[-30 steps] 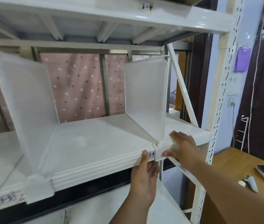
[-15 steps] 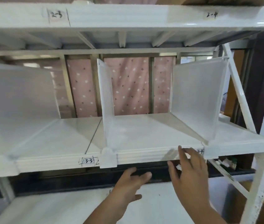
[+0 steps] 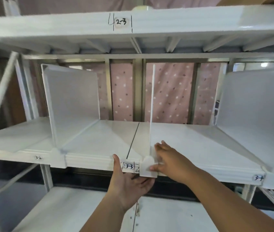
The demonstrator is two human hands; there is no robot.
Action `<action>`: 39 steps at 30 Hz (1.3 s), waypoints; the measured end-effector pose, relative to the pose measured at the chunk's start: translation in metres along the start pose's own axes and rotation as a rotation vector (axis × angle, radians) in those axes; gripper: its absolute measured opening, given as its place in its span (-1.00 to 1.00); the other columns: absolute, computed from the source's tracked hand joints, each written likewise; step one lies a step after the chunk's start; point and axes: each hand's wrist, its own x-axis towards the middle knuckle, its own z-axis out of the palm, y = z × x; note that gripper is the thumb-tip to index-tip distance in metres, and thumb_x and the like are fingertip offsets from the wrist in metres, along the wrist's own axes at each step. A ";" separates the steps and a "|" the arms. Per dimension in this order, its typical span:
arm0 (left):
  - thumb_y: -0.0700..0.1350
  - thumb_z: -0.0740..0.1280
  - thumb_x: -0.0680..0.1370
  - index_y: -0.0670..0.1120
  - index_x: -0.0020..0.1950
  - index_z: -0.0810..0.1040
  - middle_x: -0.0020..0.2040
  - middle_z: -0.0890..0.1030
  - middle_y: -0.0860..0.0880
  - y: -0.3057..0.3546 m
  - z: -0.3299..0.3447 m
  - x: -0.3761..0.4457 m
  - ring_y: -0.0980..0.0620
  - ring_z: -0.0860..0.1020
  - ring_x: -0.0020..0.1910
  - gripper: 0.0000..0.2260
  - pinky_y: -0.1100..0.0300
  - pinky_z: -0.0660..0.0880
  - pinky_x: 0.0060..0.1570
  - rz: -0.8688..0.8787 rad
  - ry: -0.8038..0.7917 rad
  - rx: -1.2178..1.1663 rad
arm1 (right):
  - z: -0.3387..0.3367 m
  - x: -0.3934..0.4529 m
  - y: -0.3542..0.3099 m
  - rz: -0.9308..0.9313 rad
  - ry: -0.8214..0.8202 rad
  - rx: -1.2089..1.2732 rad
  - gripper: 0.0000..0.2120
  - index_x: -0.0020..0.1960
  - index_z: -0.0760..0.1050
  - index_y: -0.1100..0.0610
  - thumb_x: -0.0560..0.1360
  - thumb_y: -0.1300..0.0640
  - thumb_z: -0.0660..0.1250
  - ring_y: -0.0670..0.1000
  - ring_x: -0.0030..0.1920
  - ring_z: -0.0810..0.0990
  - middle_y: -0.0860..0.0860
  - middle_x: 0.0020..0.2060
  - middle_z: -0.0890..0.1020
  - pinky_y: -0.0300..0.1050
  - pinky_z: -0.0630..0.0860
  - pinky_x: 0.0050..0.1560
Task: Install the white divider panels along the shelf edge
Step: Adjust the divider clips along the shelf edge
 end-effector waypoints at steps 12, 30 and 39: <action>0.64 0.36 0.13 -0.23 0.48 0.60 0.40 0.63 -0.38 0.001 -0.009 0.027 -0.35 0.68 0.30 0.20 -0.17 0.67 0.24 -0.044 -0.049 0.095 | 0.013 0.004 0.016 -0.028 0.023 -0.042 -0.27 0.61 0.26 0.01 0.54 -0.17 0.41 -0.04 0.57 0.26 -0.12 0.61 0.29 -0.10 0.27 0.48; 0.21 0.63 0.18 -0.20 0.48 0.56 0.01 0.70 -0.17 0.025 -0.041 0.044 -0.06 0.59 -0.15 -0.05 0.12 0.61 -0.32 -0.031 -0.117 0.022 | 0.032 0.006 -0.010 0.134 0.224 -0.322 -0.23 0.34 0.39 -0.09 0.32 -0.55 0.14 0.05 0.05 0.63 -0.14 0.17 0.63 -0.08 0.35 -0.18; 0.16 0.54 0.37 -0.22 0.45 0.60 0.10 0.74 -0.20 0.027 -0.031 0.032 -0.10 0.68 -0.12 -0.26 0.11 0.58 -0.07 -0.015 -0.062 -0.031 | 0.040 0.004 -0.016 0.192 0.313 -0.307 -0.18 0.26 0.45 -0.10 0.26 -0.63 0.07 0.03 0.00 0.61 -0.17 0.08 0.63 -0.09 0.37 -0.19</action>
